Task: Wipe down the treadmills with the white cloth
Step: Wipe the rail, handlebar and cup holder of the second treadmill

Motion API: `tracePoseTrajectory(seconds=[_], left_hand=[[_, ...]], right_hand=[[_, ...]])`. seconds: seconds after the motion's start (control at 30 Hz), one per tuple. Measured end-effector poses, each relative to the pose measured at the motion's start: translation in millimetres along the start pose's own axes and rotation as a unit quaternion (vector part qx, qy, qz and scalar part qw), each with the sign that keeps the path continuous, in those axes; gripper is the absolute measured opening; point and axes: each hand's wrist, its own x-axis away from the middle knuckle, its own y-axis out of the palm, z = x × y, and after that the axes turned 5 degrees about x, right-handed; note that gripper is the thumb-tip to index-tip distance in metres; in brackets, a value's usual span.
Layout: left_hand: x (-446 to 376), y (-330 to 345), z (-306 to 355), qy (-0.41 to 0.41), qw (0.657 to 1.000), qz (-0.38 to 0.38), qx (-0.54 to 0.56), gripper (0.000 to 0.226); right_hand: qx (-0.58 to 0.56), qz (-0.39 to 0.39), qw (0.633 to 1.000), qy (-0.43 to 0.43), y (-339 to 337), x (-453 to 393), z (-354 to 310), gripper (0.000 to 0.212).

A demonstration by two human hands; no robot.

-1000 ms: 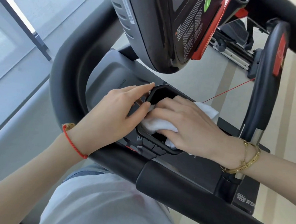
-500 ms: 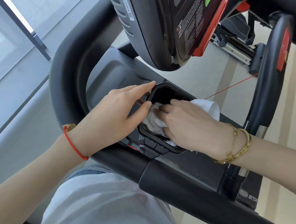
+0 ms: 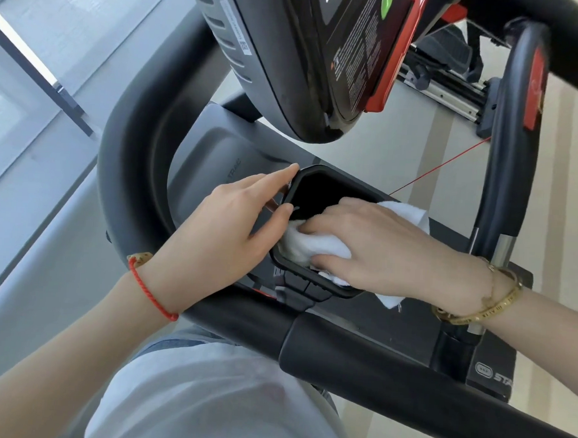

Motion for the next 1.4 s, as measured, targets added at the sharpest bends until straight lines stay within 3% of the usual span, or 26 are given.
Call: tracePoseTrajectory(seconds=[0.1, 0.2, 0.3, 0.5, 0.6, 0.67, 0.77, 0.87, 0.97, 1.4], left_hand=[[0.4, -0.3, 1.3, 0.002, 1.000, 0.006, 0.007, 0.053], [0.7, 0.5, 0.9, 0.002, 1.000, 0.005, 0.010, 0.054], [0.7, -0.3, 0.8, 0.000, 1.000, 0.007, 0.015, 0.053], [0.4, -0.9, 1.8, 0.000, 1.000, 0.007, 0.014, 0.054], [0.9, -0.2, 2.1, -0.003, 1.000, 0.006, 0.015, 0.055], [1.7, 0.4, 3.4, -0.002, 1.000, 0.003, 0.014, 0.056], [1.9, 1.0, 3.4, 0.006, 1.000, 0.003, 0.001, 0.057], [1.0, 1.9, 2.7, 0.011, 1.000, 0.002, -0.019, 0.053], [1.0, 1.9, 4.0, 0.010, 1.000, 0.009, -0.020, 0.053], [-0.5, 2.2, 1.0, -0.009, 0.999, 0.021, -0.030, 0.055]], right_hand=[[-0.038, 0.039, 0.999, -0.002, 5.2, -1.8, 2.0, 0.015], [0.033, 0.065, 0.997, -0.013, 14.2, -9.4, 1.9, 0.012], [0.101, 0.019, 0.994, -0.025, 11.1, -16.6, -2.9, 0.013], [0.123, -0.077, 0.989, -0.003, 3.5, -14.1, -2.3, 0.014], [0.114, -0.068, 0.991, 0.015, 3.1, -8.8, -3.4, 0.019], [0.116, -0.017, 0.993, 0.030, 5.1, -2.0, -4.6, 0.024], [0.085, 0.114, 0.990, 0.012, 16.3, 12.3, -3.0, 0.014], [0.032, 0.281, 0.959, 0.034, 26.9, 30.3, 0.5, 0.025], [0.034, 0.377, 0.923, 0.066, 26.5, 43.7, 5.7, 0.034], [0.154, 0.465, 0.865, 0.104, 10.5, 25.8, 23.9, 0.040]])
